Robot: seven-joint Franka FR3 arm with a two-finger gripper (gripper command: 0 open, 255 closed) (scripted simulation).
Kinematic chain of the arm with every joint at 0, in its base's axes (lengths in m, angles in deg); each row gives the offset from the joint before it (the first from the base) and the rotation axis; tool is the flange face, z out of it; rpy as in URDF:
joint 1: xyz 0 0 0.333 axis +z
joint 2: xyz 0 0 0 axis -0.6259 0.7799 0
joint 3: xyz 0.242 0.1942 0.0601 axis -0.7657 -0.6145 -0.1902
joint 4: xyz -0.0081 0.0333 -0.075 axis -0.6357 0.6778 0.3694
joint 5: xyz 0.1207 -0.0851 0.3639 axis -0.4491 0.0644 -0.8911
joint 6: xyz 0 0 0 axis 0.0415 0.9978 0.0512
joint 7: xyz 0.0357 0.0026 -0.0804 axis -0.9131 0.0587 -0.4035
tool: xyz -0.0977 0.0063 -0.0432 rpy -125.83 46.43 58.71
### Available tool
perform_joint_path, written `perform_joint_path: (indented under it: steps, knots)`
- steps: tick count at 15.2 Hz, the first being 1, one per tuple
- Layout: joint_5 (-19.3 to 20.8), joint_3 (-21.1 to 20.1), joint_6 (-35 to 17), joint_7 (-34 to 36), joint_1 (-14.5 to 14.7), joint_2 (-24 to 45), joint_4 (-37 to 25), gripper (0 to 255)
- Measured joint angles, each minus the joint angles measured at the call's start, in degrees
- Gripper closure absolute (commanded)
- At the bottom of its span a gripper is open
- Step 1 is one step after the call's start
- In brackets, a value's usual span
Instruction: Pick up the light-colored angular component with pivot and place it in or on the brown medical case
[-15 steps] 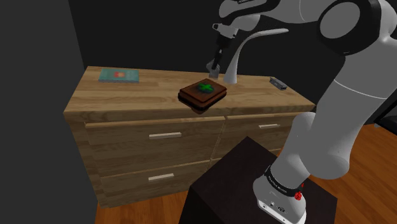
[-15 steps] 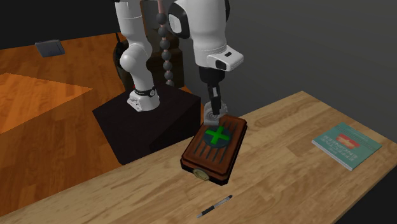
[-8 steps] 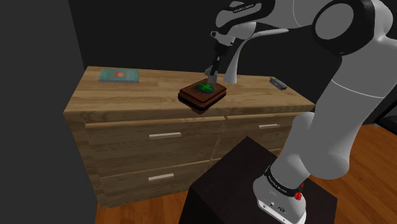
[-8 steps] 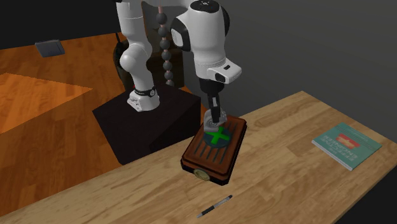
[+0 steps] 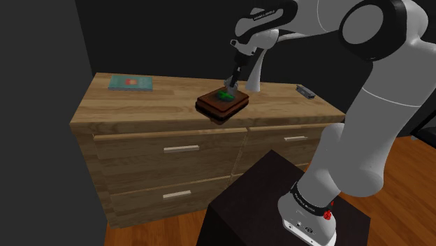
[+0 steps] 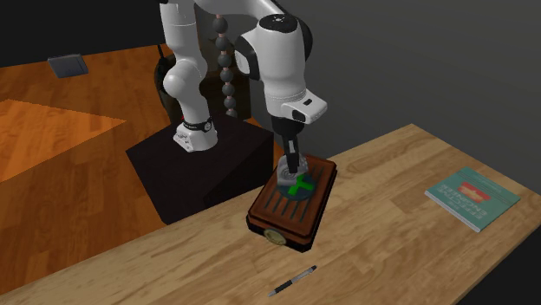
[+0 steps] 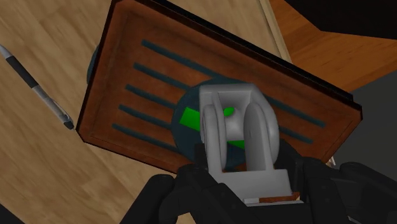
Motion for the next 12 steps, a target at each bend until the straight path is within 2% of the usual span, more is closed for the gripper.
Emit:
perform_joint_path:
  steps: [2, 3, 9, 12]
  knots:
    - [-0.01, 0.00, -0.02, -0.01, 0.00, 0.01, 0.02, 255]
    - [-0.01, 0.00, -0.03, -0.01, 0.00, 0.01, 0.02, 0]
    - [-0.02, 0.00, -0.04, -0.01, 0.00, 0.00, 0.01, 0]
    - [1.55, 0.27, 3.27, 0.93, 0.10, -1.64, -2.25, 0]
